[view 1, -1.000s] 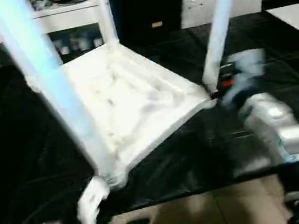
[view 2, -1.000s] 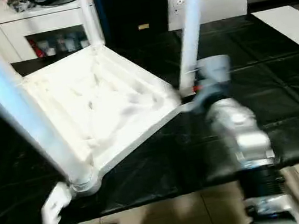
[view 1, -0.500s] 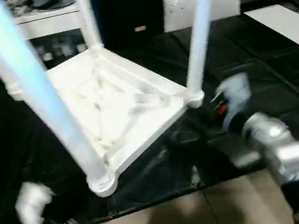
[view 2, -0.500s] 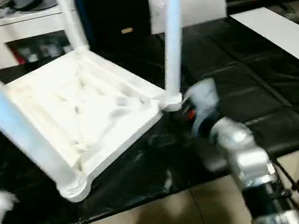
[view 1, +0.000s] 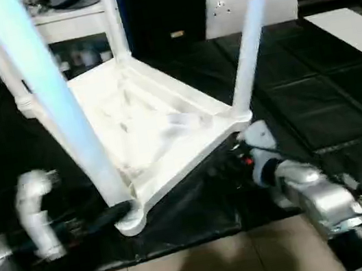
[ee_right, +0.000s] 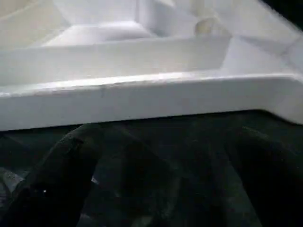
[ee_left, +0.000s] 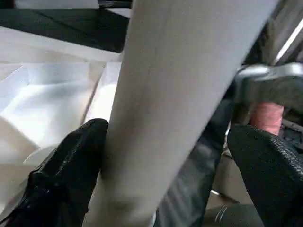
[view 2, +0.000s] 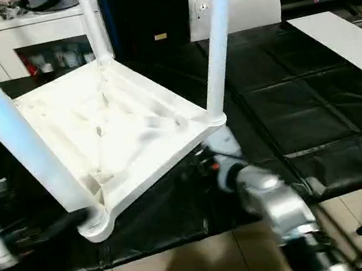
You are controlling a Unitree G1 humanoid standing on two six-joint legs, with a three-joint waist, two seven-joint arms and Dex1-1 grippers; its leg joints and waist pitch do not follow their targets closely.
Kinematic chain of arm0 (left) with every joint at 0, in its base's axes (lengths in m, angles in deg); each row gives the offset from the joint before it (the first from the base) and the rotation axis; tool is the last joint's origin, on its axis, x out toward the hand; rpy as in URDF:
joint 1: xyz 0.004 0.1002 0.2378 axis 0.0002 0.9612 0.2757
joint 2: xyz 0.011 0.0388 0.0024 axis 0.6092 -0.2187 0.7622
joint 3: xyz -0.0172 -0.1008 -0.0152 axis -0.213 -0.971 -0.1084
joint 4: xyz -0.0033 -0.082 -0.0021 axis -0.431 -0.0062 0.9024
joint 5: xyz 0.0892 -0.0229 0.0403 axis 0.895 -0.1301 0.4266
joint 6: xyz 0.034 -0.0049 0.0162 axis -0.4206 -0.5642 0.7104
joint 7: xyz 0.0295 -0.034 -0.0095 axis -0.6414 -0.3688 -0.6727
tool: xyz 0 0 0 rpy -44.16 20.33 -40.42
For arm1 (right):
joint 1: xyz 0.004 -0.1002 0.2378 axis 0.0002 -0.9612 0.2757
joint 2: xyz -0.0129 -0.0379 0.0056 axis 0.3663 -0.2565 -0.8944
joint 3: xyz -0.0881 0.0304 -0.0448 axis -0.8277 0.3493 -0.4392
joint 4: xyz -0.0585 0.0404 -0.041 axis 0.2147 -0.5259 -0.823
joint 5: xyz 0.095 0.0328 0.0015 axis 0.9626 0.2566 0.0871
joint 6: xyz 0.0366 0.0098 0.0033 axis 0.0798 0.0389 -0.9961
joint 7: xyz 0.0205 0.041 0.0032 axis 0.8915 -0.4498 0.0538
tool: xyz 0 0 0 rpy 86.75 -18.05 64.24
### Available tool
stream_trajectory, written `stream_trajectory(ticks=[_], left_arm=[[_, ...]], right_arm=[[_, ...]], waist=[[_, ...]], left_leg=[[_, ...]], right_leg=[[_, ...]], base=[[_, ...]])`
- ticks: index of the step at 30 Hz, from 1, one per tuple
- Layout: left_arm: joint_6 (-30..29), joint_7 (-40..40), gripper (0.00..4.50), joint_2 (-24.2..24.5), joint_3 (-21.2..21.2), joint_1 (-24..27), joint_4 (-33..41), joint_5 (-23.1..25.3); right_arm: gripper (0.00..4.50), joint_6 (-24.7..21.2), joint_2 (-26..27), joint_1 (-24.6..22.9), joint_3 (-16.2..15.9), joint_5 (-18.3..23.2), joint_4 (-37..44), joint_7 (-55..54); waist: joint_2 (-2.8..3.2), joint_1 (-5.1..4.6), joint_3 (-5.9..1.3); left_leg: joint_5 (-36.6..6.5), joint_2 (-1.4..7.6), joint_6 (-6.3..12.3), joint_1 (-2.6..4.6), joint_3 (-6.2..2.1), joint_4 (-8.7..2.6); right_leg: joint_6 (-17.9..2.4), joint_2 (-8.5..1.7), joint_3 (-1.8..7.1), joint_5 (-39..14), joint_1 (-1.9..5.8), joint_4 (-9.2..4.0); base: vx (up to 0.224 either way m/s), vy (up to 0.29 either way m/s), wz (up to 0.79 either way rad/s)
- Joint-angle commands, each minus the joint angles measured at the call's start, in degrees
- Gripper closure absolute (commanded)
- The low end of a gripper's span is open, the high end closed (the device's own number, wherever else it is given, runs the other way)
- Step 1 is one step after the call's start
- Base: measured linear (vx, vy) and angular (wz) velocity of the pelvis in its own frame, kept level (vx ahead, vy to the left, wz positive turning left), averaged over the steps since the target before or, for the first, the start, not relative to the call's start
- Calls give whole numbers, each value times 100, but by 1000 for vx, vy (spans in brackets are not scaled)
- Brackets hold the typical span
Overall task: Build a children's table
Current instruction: Rotate table base
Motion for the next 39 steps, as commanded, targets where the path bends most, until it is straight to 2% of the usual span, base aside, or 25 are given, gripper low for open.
stream_trajectory(ticks=[1, 5, 7, 9, 15, 21, 24, 26, 27, 31, 33, 34, 35, 36, 39], left_arm=[[-184, -35, 10, -90, 403, -133, 304, -105], [-196, -86, 10, -293, 785, -414, 322, -50], [-257, -87, 10, -500, 1143, -680, 342, -48], [-312, -83, 10, -624, 1339, -815, 344, -40], [-388, -143, 10, -998, 1827, -1176, 307, -17], [-187, -237, 10, -1481, 2316, -1593, -17, 272], [22, -249, 10, -1744, 2522, -1904, -390, 508], [127, -251, 10, -1880, 2600, -2051, -581, 587], [201, -266, 10, -1987, 2651, -2151, -716, 639], [729, -368, 10, -2386, 2846, -2627, -1480, 1084], [918, -468, 10, -2482, 2849, -2780, -1751, 1237], [1175, -560, 10, -2630, 2815, -2982, -2114, 1364], [1241, -582, 10, -2664, 2809, -3030, -2200, 1400], [1391, -630, 10, -2758, 2809, -3137, -2375, 1478], [1583, -701, 10, -2862, 2777, -3216, -2545, 1609]], right_arm=[[0, 117, 124, 196, 67, -72, -379, -213], [0, 361, 315, 489, 165, -65, -908, -400], [0, 585, 468, 781, 185, -83, -1282, -504], [0, 647, 561, 938, 177, -100, -1424, -485], [0, 917, 762, 1295, 121, -169, -1893, -425], [0, 1082, 871, 1473, 136, -242, -2205, -405], [0, 1207, 930, 1556, 137, -290, -2373, -381], [0, 1288, 969, 1600, 140, -303, -2453, -353], [0, 1329, 992, 1624, 140, -310, -2495, -346], [0, 1470, 1045, 1736, 213, -349, -2713, -428], [0, 1506, 1025, 1749, 252, -357, -2755, -457], [0, 1557, 965, 1733, 326, -342, -2775, -488], [0, 1569, 949, 1726, 347, -335, -2778, -493], [0, 1600, 872, 1678, 420, -308, -2756, -497], [0, 1680, 729, 1585, 554, -287, -2716, -464]], waist=[[38, 8, -262], [39, 18, -285], [24, 2, -282], [4, -16, -287], [-30, -105, -303], [-36, -137, -305], [-14, -125, -304], [3, -120, -309], [-3, -127, -314], [-1, -118, -326], [-1, -119, -341], [2, -114, -347], [3, -115, -343], [6, -96, -359], [6, -87, -361]], left_leg=[[-1367, 278, 0, 22, -105, -483], [-1158, 271, -12, 10, -97, -464], [-1207, 270, -38, 15, -93, -463], [-1170, 259, -51, -12, -100, -456], [-914, 243, 68, -58, -84, -410], [-933, 253, 100, -46, -77, -393], [-970, 247, 102, -33, -70, -393], [-999, 246, 91, -47, -84, -391], [-1020, 244, 92, -38, -79, -385], [-939, 241, 134, -52, -86, -380], [-909, 246, 153, -50, -88, -372], [-863, 249, 161, -56, -86, -367], [-866, 233, 201, -46, -71, -358], [-811, 242, 210, -55, -82, -357], [-746, 254, 256, -65, -81, -354]], right_leg=[[-761, -393, 375, -2150, 254, -382], [-861, -386, 376, -1781, 283, -332], [-853, -396, 375, -1886, 283, -343], [-812, -399, 372, -1917, 318, -342], [-911, -394, 371, -1691, 340, -319], [-914, -390, 361, -1829, 332, -330], [-893, -373, 355, -1809, 316, -353], [-880, -394, 353, -1852, 342, -350], [-874, -395, 350, -1867, 331, -367], [-886, -394, 347, -1747, 346, -368], [-926, -399, 343, -1639, 357, -357], [-961, -407, 345, -1546, 369, -336], [-967, -390, 341, -1539, 352, -369], [-1001, -407, 342, -1462, 376, -341], [-1065, -413, 339, -1334, 381, -334]], base=[[0, 0, 0], [0, 0, 0], [0, 0, 0], [0, 0, 0], [0, 0, 0], [0, 0, 0], [0, 0, 0], [0, 0, 0], [0, 0, 0], [0, 0, 0], [0, 0, 0], [0, 0, 0], [0, 0, 0], [0, 0, 0], [0, 0, 0]])
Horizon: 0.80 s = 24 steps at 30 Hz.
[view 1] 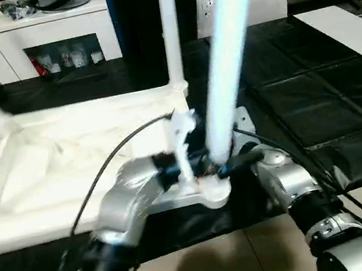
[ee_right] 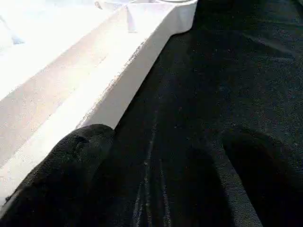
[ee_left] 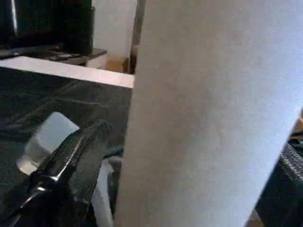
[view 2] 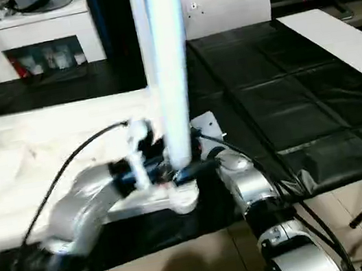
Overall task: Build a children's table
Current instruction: Rotate table base
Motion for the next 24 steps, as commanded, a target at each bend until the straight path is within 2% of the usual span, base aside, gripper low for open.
stream_trajectory(ticks=[1, 5, 7, 8, 10, 11, 12, 14, 16, 18, 19, 20, 21, 22, 23, 24], left_arm=[[136, -74, 10, -19, 42, -93, -71, 149], [214, 67, 10, 313, -11, 9, -122, 271], [185, 402, 10, 674, -92, 180, -37, 212], [171, 498, 10, 764, -109, 222, -13, 196], [94, 753, 10, 1027, -96, 314, 28, 180], [68, 944, 10, 1219, -45, 360, 11, 207], [61, 1050, 36, 1325, -11, 381, -6, 228], [229, 1250, 45, 1573, 124, 365, -213, 435], [437, 1332, 68, 1756, 258, 299, -490, 692], [762, 1303, 84, 1925, 427, 177, -858, 1107], [859, 1268, 91, 1989, 469, 83, -1080, 1278], [861, 1268, 101, 1993, 469, 76, -1093, 1285], [870, 1319, 113, 2016, 481, 44, -1146, 1302], [855, 1398, 123, 2027, 487, 38, -1135, 1276], [845, 1425, 130, 2031, 486, 34, -1128, 1264], [815, 1491, 147, 2037, 492, 21, -1121, 1239]], right_arm=[[0, 227, -93, -46, 27, 18, 122, 64], [0, 221, -427, -329, 195, 99, 454, 311], [0, 279, -618, -553, 303, 149, 820, 386], [0, 300, -654, -605, 335, 177, 913, 413], [0, 299, -763, -731, 371, 192, 1145, 447], [0, 182, -859, -834, 369, 292, 1356, 639], [0, 93, -914, -895, 365, 367, 1485, 780], [0, -95, -1054, -1036, 372, 567, 1836, 1164], [0, -69, -1170, -1160, 355, 689, 2144, 1475], [0, -70, -1356, -1341, 303, 843, 2559, 1870], [0, -152, -1556, -1528, 229, 1026, 2986, 2252], [0, -162, -1572, -1543, 222, 1042, 3022, 2280], [0, -225, -1698, -1656, 190, 1157, 3265, 2489], [0, -307, -1811, -1760, 190, 1244, 3469, 2626], [0, -364, -1869, -1813, 200, 1291, 3575, 2684], [0, -508, -2008, -1938, 230, 1407, 3825, 2842]], waist=[[34, 64, -384], [44, 142, -370], [73, 183, -364], [64, 182, -362], [93, 185, -363], [80, 179, -352], [92, 187, -357], [88, 178, -341], [100, 182, -334], [76, 197, -336], [94, 198, -340], [88, 233, -349], [86, 242, -347], [38, 249, -351], [60, 285, -362], [45, 299, -351]], left_leg=[[-792, 248, 288, -31, -82, -367], [-893, 245, 336, -18, -74, -372], [-888, 244, 317, -7, -80, -383], [-879, 247, 324, -16, -80, -388], [-929, 243, 301, 1, -82, -389], [-975, 239, 312, 4, -81, -399], [-999, 244, 323, 8, -82, -400], [-1113, 249, 350, 18, -90, -421], [-1176, 244, 347, 11, -95, -422], [-1119, 241, 352, 11, -102, -425], [-1118, 237, 352, 6, -102, -418], [-1103, 244, 382, 26, -96, -410], [-1028, 254, 389, 0, -105, -426], [-1010, 254, 396, 7, -98, -419], [-944, 270, 408, 9, -102, -412], [-919, 265, 428, 2, -93, -415]], right_leg=[[-1033, -421, 328, -1371, 396, -361], [-924, -415, 323, -1612, 392, -387], [-851, -410, 319, -1730, 378, -389], [-826, -410, 322, -1739, 382, -392], [-796, -412, 315, -1867, 365, -406], [-783, -396, 312, -1929, 359, -417], [-770, -395, 315, -1941, 358, -404], [-733, -385, 314, -2035, 350, -427], [-650, -400, 316, -2176, 342, -442], [-534, -396, 317, -2252, 343, -467], [-517, -401, 319, -2244, 348, -456], [-445, -405, 320, -2252, 348, -472], [-484, -414, 317, -2188, 354, -462], [-495, -414, 315, -2185, 353, -462], [-552, -438, 327, -2122, 351, -436], [-567, -426, 323, -2142, 352, -452]], base=[[0, 0, 0], [0, 0, 0], [0, 0, 0], [0, 0, 0], [0, 0, 0], [0, 0, 0], [0, 0, 0], [0, 0, 0], [0, 0, 0], [0, 0, 0], [0, 0, 0], [0, 0, 0], [0, 0, 0], [0, 0, 0], [0, 0, 0], [0, 0, 0]])
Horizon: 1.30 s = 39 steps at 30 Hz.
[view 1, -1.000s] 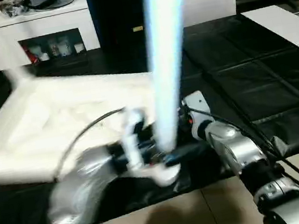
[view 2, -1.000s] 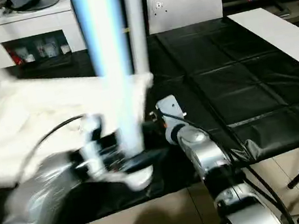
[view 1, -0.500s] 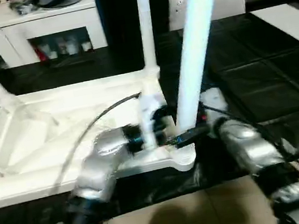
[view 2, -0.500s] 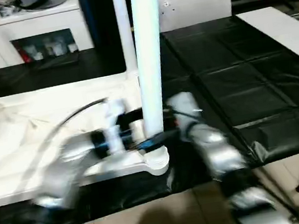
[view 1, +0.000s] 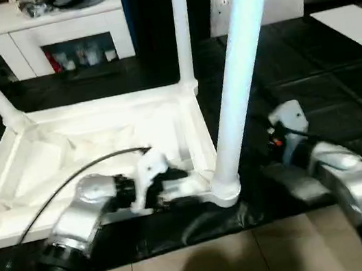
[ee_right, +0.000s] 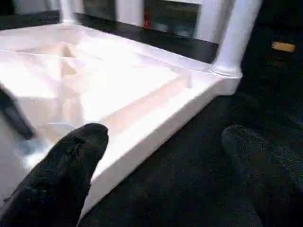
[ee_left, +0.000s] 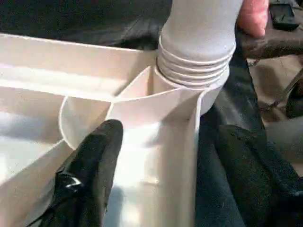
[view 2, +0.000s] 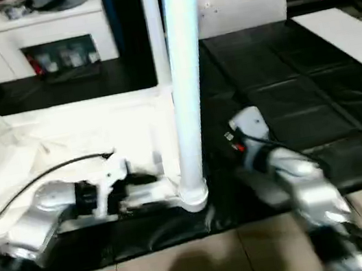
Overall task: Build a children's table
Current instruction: Rotate table base, then rotate leg to tighten
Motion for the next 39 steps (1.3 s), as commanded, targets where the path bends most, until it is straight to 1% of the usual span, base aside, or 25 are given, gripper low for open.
stream_trajectory(ticks=[1, 4, 6, 7, 8, 10, 11, 12, 13, 14, 16, 18, 19, 20, 22, 27, 29, 30, 31, 32, 33, 35, 37, 38, 39], left_arm=[[-6, 106, 147, 17, 53, -90, 28, 17], [14, 224, 176, -5, 82, -113, -27, -1], [6, 307, 185, -14, 117, -119, -38, 3], [-33, 367, 194, -12, 150, -121, -30, 24], [-44, 378, 206, -10, 158, -120, -24, 28], [-125, 391, 221, 16, 212, -103, 60, 86], [-166, 329, 223, 59, 279, -102, 109, 226], [-168, 323, 228, 63, 286, -102, 113, 242], [-199, 293, 239, 78, 315, -100, 137, 313], [-209, 289, 251, 78, 317, -99, 142, 319], [-297, 288, 263, 53, 322, -95, 189, 345], [-366, 274, 272, 64, 350, -110, 222, 384], [-409, 260, 289, 73, 368, -122, 235, 405], [-437, 253, 300, 77, 375, -127, 247, 418], [-477, 239, 307, 62, 368, -129, 268, 433], [-450, 223, 355, 51, 370, -154, 254, 503], [-406, 213, 365, 42, 382, -176, 222, 568], [-399, 212, 386, 39, 386, -184, 209, 580], [-391, 211, 394, 37, 394, -201, 188, 594], [-378, 222, 394, 34, 403, -220, 170, 600], [-372, 230, 401, 32, 407, -228, 163, 600], [-356, 260, 421, 24, 415, -239, 152, 611], [-337, 280, 437, 24, 426, -247, 139, 622], [-289, 309, 440, 23, 446, -258, 109, 658], [-217, 350, 445, 24, 464, -264, 71, 693]], right_arm=[[0, -224, -157, -112, 15, 202, 400, 274], [0, -426, -390, -348, 45, 366, 795, 543], [0, -557, -531, -503, 34, 470, 1034, 678], [0, -676, -645, -621, 5, 527, 1218, 758], [0, -694, -668, -644, -5, 533, 1253, 776], [0, -859, -791, -809, -45, 601, 1502, 833], [0, -951, -837, -898, -52, 627, 1649, 824], [0, -964, -842, -907, -52, 629, 1665, 821], [0, -1034, -862, -949, -60, 637, 1751, 800], [0, -1046, -865, -956, -62, 640, 1764, 797], [0, -1147, -901, -1016, -84, 652, 1872, 779], [0, -1185, -899, -1041, -108, 634, 1908, 771], [0, -1189, -892, -1042, -122, 617, 1908, 763], [0, -1204, -895, -1047, -129, 615, 1921, 752], [0, -1216, -879, -1025, -160, 593, 1917, 710], [0, -1214, -866, -984, -172, 549, 1885, 667], [0, -1211, -868, -970, -173, 532, 1878, 635], [0, -1212, -865, -969, -172, 536, 1877, 629], [0, -1206, -862, -971, -179, 528, 1873, 623], [0, -1194, -859, -976, -186, 515, 1866, 616], [0, -1189, -857, -978, -189, 509, 1863, 613], [0, -1174, -852, -977, -192, 500, 1861, 594], [0, -1168, -846, -974, -195, 497, 1861, 583], [0, -1156, -840, -963, -201, 488, 1852, 583], [0, -1146, -824, -930, -211, 478, 1828, 577]], waist=[[-40, 44, -349], [-56, 62, -338], [-67, 80, -332], [-69, 76, -330], [-73, 86, -324], [-77, 77, -329], [-78, 75, -326], [-73, 78, -330], [-77, 64, -325], [-78, 67, -321], [-99, 70, -315], [-95, 82, -314], [-105, 79, -317], [-96, 81, -320], [-97, 86, -320], [-103, 100, -314], [-86, 103, -315], [-90, 105, -316], [-71, 111, -319], [-67, 115, -320], [-77, 120, -319], [-64, 134, -320], [-70, 138, -321], [-49, 145, -320], [-60, 143, -324]], left_leg=[[-915, 276, 421, 0, -94, -407], [-943, 260, 439, -8, -85, -407], [-974, 251, 424, -5, -84, -400], [-973, 244, 431, -10, -86, -401], [-965, 248, 430, -14, -90, -408], [-956, 244, 446, -25, -95, -407], [-960, 244, 454, -26, -96, -406], [-947, 250, 457, -17, -100, -409], [-955, 243, 452, -29, -103, -410], [-983, 235, 433, -18, -97, -404], [-1002, 227, 415, -12, -93, -400], [-1018, 231, 399, -6, -98, -405], [-1010, 236, 400, -9, -100, -408], [-991, 242, 405, -11, -107, -412], [-994, 242, 408, -12, -105, -410], [-997, 219, 400, -19, -99, -400], [-992, 222, 396, -21, -106, -404], [-996, 222, 393, -18, -105, -404], [-992, 220, 392, -17, -108, -402], [-1003, 224, 387, -13, -108, -405], [-1010, 223, 386, -14, -107, -405], [-1026, 227, 382, -10, -108, -405], [-1020, 228, 379, -13, -109, -409], [-1028, 228, 380, -10, -113, -410], [-1026, 229, 379, -11, -113, -410]], right_leg=[[-603, -434, 333, -2119, 340, -430], [-567, -432, 320, -2292, 332, -464], [-451, -440, 313, -2528, 328, -499], [-438, -436, 308, -2566, 325, -502], [-369, -432, 304, -2630, 327, -518], [-342, -433, 295, -2627, 328, -520], [-311, -428, 292, -2649, 322, -523], [-294, -426, 291, -2641, 316, -530], [-290, -424, 282, -2667, 318, -528], [-248, -427, 278, -2781, 309, -553], [-202, -432, 269, -2947, 299, -577], [-152, -431, 265, -2982, 294, -586], [-157, -428, 264, -2950, 294, -581], [-173, -430, 261, -2882, 295, -571], [-192, -434, 264, -2842, 294, -567], [-117, -433, 250, -2976, 294, -594], [-96, -430, 250, -2960, 294, -593], [-92, -432, 247, -2957, 295, -597], [-98, -433, 246, -2941, 297, -592], [-102, -430, 246, -2931, 293, -596], [-110, -428, 246, -2910, 295, -598], [-123, -432, 245, -2900, 294, -594], [-129, -431, 245, -2872, 298, -594], [-128, -432, 243, -2876, 296, -599], [-122, -428, 244, -2846, 300, -598]], base=[[0, 0, 0], [0, 0, 0], [0, 0, 0], [0, 0, 0], [0, 0, 0], [0, 0, 0], [0, 0, 0], [0, 0, 0], [0, 0, 0], [0, 0, 0], [0, 0, 0], [0, 0, 0], [0, 0, 0], [0, 0, 0], [0, 0, 0], [0, 0, 0], [0, 0, 0], [0, 0, 0], [0, 0, 0], [0, 0, 0], [0, 0, 0], [0, 0, 0], [0, 0, 0], [0, 0, 0], [0, 0, 0]])
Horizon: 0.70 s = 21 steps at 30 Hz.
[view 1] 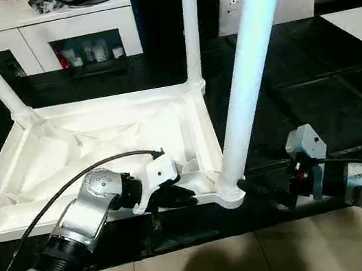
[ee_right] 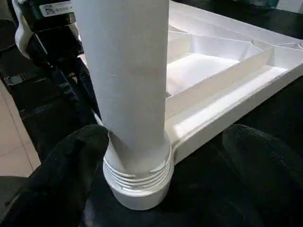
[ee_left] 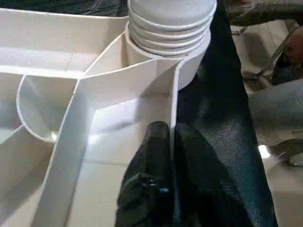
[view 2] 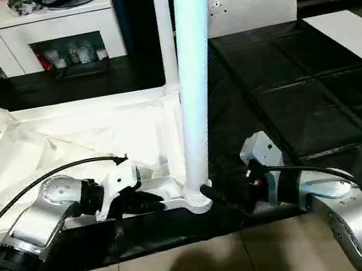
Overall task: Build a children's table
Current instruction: Rotate leg to tighten
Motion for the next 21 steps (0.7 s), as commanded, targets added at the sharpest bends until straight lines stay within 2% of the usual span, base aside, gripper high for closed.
stream_trajectory(ticks=[1, 4, 6, 10, 14, 16, 17, 18, 21], left_arm=[[86, 39, 448, 13, 42, -61, -79, 80], [291, 133, 448, 54, 90, -45, -91, 89], [489, 227, 448, 131, 139, -7, -79, 131], [604, 429, 448, 231, 176, 45, -7, 138], [643, 414, 448, 294, 183, 65, 46, 221], [633, 237, 448, 253, 123, 46, -11, 261], [598, 150, 448, 215, 89, 33, -54, 262], [418, 68, 448, 123, -8, 15, -104, 153], [191, 48, 448, 10, -145, -6, -122, -39]], right_arm=[[0, 22, 15, 120, -76, -45, -5, -51], [0, 4, 45, 230, -95, -9, -92, -8], [0, 54, 94, 355, -147, 63, -227, 147], [0, 168, 111, 471, -242, 161, -356, 465], [0, 289, 82, 647, -332, 111, -564, 638], [0, 278, 57, 685, -363, 113, -596, 700], [0, 286, 38, 697, -389, 102, -613, 751], [0, 264, -3, 712, -442, 113, -623, 864], [0, 250, -41, 707, -481, 94, -617, 964]], waist=[[-48, 10, -318], [-43, 9, -337], [-63, 6, -338], [-63, 16, -342], [-56, 25, -345], [-55, 22, -336], [-88, 28, -331], [-66, 45, -325], [-71, 56, -328]], left_leg=[[-1032, 230, 377, -12, -105, -404], [-974, 243, 374, -12, -108, -404], [-970, 244, 402, -18, -105, -399], [-897, 262, 418, -20, -101, -403], [-839, 285, 421, -17, -100, -406], [-885, 280, 392, -8, -93, -404], [-913, 275, 386, -5, -86, -403], [-943, 275, 377, 6, -86, -403], [-919, 277, 379, 3, -87, -402]], right_leg=[[-131, -425, 271, -2831, 294, -565], [-217, -433, 280, -2640, 304, -531], [-274, -436, 283, -2565, 308, -514], [-344, -447, 300, -2463, 315, -489], [-509, -451, 314, -2204, 320, -441], [-520, -454, 315, -2287, 317, -449], [-486, -455, 315, -2395, 318, -469], [-459, -459, 314, -2518, 312, -478], [-417, -458, 311, -2565, 313, -485]], base=[[0, 0, 0], [0, 0, 0], [0, 0, 0], [0, 0, 0], [0, 0, 0], [0, 0, 0], [0, 0, 0], [0, 0, 0], [0, 0, 0]])
